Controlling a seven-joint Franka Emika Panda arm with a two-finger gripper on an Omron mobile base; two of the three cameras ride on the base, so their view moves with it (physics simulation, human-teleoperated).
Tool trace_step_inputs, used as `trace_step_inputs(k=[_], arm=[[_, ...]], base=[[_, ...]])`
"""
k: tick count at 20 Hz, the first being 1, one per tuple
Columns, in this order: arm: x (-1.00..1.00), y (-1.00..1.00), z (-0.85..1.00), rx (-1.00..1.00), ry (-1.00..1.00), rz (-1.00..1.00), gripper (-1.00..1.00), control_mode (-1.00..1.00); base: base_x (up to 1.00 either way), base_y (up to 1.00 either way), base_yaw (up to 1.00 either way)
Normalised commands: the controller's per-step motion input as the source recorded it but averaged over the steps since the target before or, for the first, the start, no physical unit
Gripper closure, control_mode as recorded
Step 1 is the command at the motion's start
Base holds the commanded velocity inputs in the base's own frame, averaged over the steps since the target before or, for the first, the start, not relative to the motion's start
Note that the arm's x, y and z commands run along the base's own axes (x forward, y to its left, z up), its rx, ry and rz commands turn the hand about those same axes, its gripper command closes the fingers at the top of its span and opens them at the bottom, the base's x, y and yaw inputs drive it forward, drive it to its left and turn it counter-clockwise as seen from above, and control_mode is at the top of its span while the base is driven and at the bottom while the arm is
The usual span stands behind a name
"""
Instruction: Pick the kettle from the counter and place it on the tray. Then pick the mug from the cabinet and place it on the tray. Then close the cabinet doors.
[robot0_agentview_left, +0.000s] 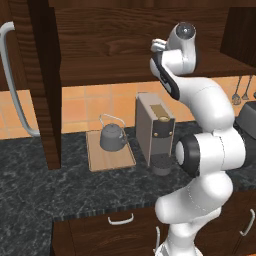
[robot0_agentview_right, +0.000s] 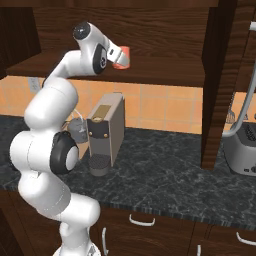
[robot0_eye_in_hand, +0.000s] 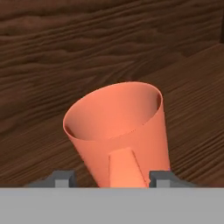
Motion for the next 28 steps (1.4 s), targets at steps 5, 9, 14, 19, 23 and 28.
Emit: trace_step_inputs(k=[5,9,14,19,23,28], arm=[[0.0,-0.01,-0.21,0.0,-0.09,0.0,1.0,-1.0],[-0.64,0.0,0.0,0.0,-0.09,0.03,1.0,-1.0],[-1.0,0.06,0.09,0.0,-0.09,0.17,1.0,-1.0],[-1.0,0.32,0.12,-0.07,-0.01,0.29,1.0,-1.0],[-1.0,0.27,0.16,-0.14,0.0,0.3,1.0,-1.0],[-1.0,0.28,0.0,-0.14,0.0,0.3,1.0,-1.0]], base=[[0.0,0.0,0.0],[0.0,0.0,0.0],[0.0,0.0,0.0],[0.0,0.0,0.0],[0.0,0.0,0.0],[0.0,0.0,0.0]])
